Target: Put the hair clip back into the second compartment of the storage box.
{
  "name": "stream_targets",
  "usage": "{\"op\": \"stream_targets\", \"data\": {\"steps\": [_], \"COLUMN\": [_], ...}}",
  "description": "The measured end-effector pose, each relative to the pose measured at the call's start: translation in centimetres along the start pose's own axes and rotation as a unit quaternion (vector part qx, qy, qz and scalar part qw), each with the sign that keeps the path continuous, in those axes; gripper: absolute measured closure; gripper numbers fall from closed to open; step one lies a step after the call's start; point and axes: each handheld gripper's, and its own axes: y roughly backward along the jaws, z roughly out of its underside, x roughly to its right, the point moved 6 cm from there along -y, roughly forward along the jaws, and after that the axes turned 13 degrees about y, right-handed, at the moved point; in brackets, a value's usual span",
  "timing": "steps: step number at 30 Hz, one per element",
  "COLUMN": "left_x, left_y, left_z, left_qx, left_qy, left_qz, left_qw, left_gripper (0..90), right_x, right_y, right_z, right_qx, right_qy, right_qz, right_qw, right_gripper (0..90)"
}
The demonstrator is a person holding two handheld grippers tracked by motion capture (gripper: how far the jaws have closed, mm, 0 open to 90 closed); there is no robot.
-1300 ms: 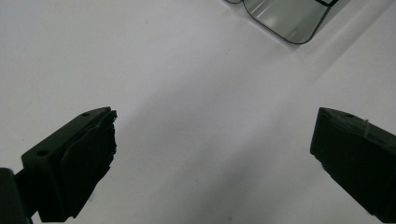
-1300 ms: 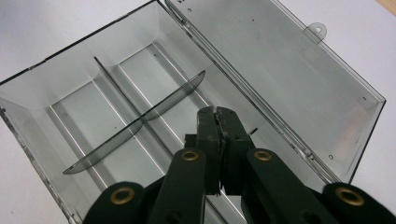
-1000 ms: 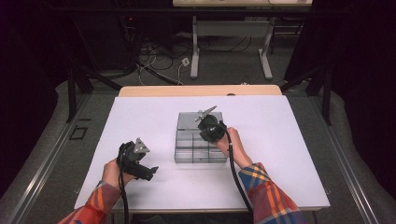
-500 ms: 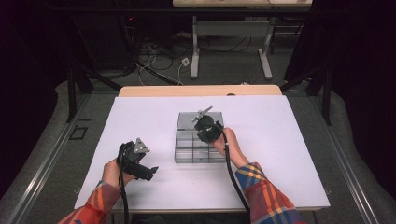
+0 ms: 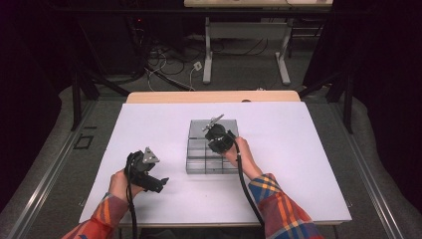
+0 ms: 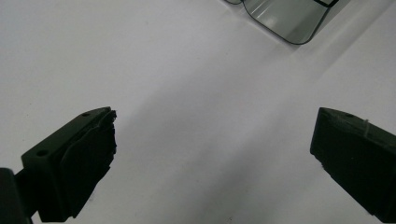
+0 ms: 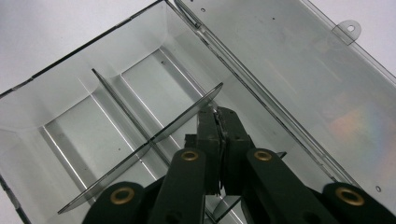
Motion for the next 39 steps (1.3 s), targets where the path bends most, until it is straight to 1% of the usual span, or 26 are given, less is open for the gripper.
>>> {"op": "stream_targets", "data": {"steps": [6, 8, 9, 10, 11, 12, 13, 14, 15, 19, 20, 21, 22, 23, 24, 25, 26, 27, 29, 30, 31, 32, 34, 36, 37, 39], "left_x": [0.0, 0.0, 0.0, 0.0, 0.0, 0.0, 0.0, 0.0, 0.0, 0.0, 0.0, 0.0, 0.0, 0.0, 0.0, 0.0, 0.0, 0.0, 0.0, 0.0, 0.0, 0.0, 0.0, 0.0, 0.0, 0.0], "left_y": [0.0, 0.0, 0.0, 0.0, 0.0, 0.0, 0.0, 0.0, 0.0, 0.0, 0.0, 0.0, 0.0, 0.0, 0.0, 0.0, 0.0, 0.0, 0.0, 0.0, 0.0, 0.0, 0.0, 0.0, 0.0, 0.0], "left_z": [0.0, 0.0, 0.0, 0.0, 0.0, 0.0, 0.0, 0.0, 0.0, 0.0, 0.0, 0.0, 0.0, 0.0, 0.0, 0.0, 0.0, 0.0, 0.0, 0.0, 0.0, 0.0, 0.0, 0.0, 0.0, -0.1], "left_qx": [-0.001, 0.0, 0.001, -0.001, 0.001, 0.001, 0.0, 0.0, 0.0, 0.0, 0.0, -0.001, -0.001, -0.003, -0.003, -0.001, 0.0, 0.0, 0.0, 0.001, 0.0, 0.0, 0.0, 0.0, 0.0, 0.0], "left_qy": [0.0, 0.0, 0.001, 0.0, 0.0, 0.001, 0.0, 0.0, 0.001, 0.0, 0.0, -0.001, 0.001, -0.001, 0.0, -0.001, -0.002, -0.001, 0.0, 0.001, 0.001, 0.0, 0.0, 0.0, 0.0, -0.001], "left_qz": [0.001, 0.0, 0.0, 0.001, 0.0, 0.0, 0.0, 0.0, 0.0, 0.0, 0.0, -0.001, 0.001, 0.002, 0.0, 0.0, -0.001, 0.0, 0.001, 0.001, 0.0, 0.001, 0.001, 0.001, 0.001, 0.0], "left_qw": [1.0, 1.0, 1.0, 1.0, 1.0, 1.0, 1.0, 1.0, 1.0, 1.0, 1.0, 1.0, 1.0, 1.0, 1.0, 1.0, 1.0, 1.0, 1.0, 1.0, 1.0, 1.0, 1.0, 1.0, 1.0, 1.0], "left_gripper": [0.3, 0.3, 0.3, 0.3, 0.3, 0.3, 0.4, 0.3, 0.3, 0.3, 0.3, 0.4, 0.4, 0.4, 0.3, 0.3, 0.3, 0.3, 0.3, 0.3, 0.3, 0.4, 0.3, 0.3, 0.4, 0.4], "right_x": [-0.1, -0.3, -0.3, -0.3, -0.3, -0.3, -0.3, -0.3, -0.3, -0.4, -0.3, -0.4, -0.4, -0.4, -0.5, -0.6, -0.8, -0.8, -0.8, -0.9, -0.8, -0.8, -0.9, -0.7, -0.8, -0.7], "right_y": [-0.4, -0.5, -0.6, -0.6, -0.7, -0.9, -0.8, -0.9, -0.9, -1.2, -1.7, -1.3, -1.3, -1.5, -1.5, -1.6, -1.9, -1.9, -1.9, -1.7, -1.7, -1.5, -1.1, -0.7, -0.4, 0.2], "right_z": [0.0, 0.0, -0.1, 0.0, -0.1, -0.2, -0.1, -0.1, -0.1, -0.1, -0.3, -0.1, -0.1, -0.2, -0.1, -0.1, -0.2, -0.2, -0.2, -0.2, -0.2, -0.1, 0.0, 0.0, 0.1, 0.2], "right_qx": [-0.002, -0.007, -0.005, -0.007, -0.006, 0.007, -0.005, -0.008, -0.011, -0.011, 0.023, -0.016, -0.016, -0.007, -0.018, -0.022, -0.01, -0.026, -0.025, -0.028, -0.021, -0.026, -0.024, -0.017, -0.018, -0.012], "right_qy": [-0.002, -0.012, -0.005, -0.005, -0.007, -0.008, -0.006, -0.004, -0.008, -0.013, -0.015, -0.011, -0.01, -0.015, -0.01, -0.012, -0.017, -0.011, -0.013, -0.021, -0.016, -0.02, -0.023, -0.017, -0.024, -0.017], "right_qz": [-0.002, -0.004, -0.003, -0.003, -0.004, 0.002, -0.004, -0.006, -0.003, -0.005, 0.005, -0.004, -0.004, -0.001, -0.007, -0.007, -0.004, -0.009, -0.008, -0.008, -0.012, -0.011, -0.015, -0.015, -0.014, -0.015], "right_qw": [1.0, 0.9999, 1.0, 1.0, 0.9999, 0.9999, 1.0, 0.9999, 0.9999, 0.9998, 0.9996, 0.9998, 0.9998, 0.9999, 0.9998, 0.9997, 0.9998, 0.9996, 0.9996, 0.9994, 0.9996, 0.9994, 0.9993, 0.9996, 0.9995, 0.9997], "right_gripper": [89.3, 89.2, 89.2, 89.2, 89.2, 89.2, 89.2, 89.2, 89.3, 89.3, 89.2, 89.2, 89.2, 89.2, 89.2, 89.2, 89.2, 88.6, 84.6, 82.4, 81.8, 81.0, 79.6, 77.8, 77.3, 75.2]}}
